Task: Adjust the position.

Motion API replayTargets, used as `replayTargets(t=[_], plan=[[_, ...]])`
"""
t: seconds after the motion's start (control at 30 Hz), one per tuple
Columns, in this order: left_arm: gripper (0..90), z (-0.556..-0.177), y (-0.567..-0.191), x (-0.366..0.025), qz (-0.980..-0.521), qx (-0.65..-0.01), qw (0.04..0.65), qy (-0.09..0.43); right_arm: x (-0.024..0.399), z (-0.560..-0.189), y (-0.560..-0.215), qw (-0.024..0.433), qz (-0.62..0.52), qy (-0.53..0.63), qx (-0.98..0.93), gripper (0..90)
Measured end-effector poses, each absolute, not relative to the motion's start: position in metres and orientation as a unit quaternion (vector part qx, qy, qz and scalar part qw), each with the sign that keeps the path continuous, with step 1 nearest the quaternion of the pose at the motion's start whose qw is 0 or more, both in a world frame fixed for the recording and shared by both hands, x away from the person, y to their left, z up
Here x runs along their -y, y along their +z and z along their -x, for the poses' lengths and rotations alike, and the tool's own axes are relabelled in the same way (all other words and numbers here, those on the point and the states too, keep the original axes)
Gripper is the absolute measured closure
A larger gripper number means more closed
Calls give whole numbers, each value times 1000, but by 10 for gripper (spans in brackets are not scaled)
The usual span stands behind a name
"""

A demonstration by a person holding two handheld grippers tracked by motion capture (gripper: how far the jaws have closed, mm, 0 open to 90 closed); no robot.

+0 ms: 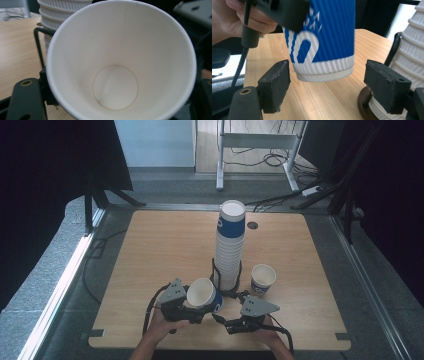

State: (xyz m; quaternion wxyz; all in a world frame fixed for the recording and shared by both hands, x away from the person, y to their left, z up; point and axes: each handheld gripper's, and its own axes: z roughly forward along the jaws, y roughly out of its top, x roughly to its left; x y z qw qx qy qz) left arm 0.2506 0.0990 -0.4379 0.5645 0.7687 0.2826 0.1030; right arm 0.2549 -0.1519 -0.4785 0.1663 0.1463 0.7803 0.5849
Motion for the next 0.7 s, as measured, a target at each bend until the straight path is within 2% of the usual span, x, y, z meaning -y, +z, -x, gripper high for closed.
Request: replayTargets(t=[0.27,0.7], plan=[[200,-244,-438,-84,-813,-268,493,158,151,-254,-480,177,-147,571,-788,205],[198,-240,-442,-72,-842,-254,446,168,138,-250,-488,185,-131,542,-809,197]])
